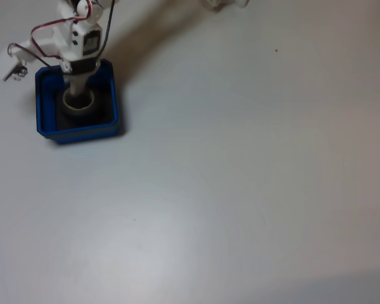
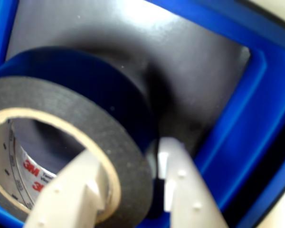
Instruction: Pick the black tape roll and drop it in the blue box
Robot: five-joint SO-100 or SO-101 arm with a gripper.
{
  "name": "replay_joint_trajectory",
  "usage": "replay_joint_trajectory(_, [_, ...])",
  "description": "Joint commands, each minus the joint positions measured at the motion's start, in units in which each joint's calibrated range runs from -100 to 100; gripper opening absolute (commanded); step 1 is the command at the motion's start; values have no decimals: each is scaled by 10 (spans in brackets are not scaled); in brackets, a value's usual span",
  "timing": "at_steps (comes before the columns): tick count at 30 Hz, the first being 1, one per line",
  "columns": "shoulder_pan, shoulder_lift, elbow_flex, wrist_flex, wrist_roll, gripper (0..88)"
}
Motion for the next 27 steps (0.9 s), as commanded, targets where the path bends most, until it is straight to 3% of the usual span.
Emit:
replay_joint_trajectory(1, [1,-1,-39,0,2,13])
replay_joint_trajectory(27, [-2,19,-40,-2,3,14])
